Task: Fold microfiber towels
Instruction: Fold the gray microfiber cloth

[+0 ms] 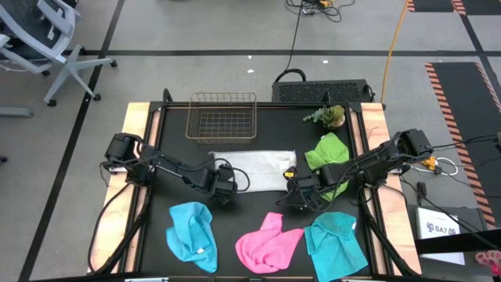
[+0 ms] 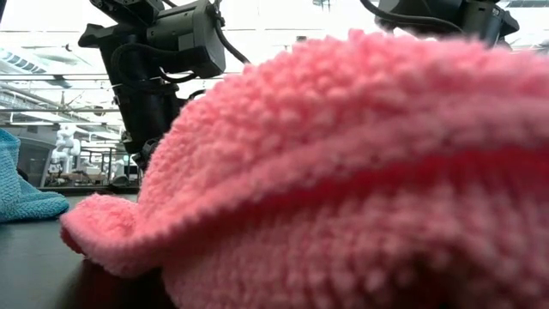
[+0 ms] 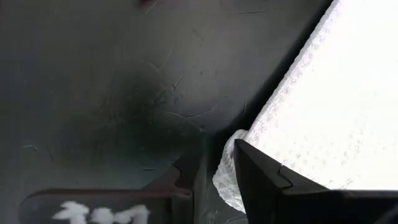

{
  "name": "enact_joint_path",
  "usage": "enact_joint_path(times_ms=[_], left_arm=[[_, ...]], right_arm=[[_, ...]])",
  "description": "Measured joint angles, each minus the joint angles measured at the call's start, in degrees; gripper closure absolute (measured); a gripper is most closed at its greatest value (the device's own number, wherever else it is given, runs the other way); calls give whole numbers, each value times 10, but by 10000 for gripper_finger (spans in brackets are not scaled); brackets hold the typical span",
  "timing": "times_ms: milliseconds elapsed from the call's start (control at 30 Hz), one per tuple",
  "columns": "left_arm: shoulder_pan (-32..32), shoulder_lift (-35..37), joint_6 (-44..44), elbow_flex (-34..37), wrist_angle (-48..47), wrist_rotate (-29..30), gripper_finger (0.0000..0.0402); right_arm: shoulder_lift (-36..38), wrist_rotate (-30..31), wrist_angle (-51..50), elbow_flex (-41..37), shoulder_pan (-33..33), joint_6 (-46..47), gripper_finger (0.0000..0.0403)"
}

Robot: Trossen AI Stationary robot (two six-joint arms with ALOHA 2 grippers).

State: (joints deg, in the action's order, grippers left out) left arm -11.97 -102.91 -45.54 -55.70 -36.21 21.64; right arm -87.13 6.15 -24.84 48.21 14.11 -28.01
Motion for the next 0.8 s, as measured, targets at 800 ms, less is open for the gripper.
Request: enact_joint_path(times_ms=[800], left_arm=[[0,0,-12,0,0,-3,396]], right_arm=[[14,-3,-3,-18,-26,60,397]])
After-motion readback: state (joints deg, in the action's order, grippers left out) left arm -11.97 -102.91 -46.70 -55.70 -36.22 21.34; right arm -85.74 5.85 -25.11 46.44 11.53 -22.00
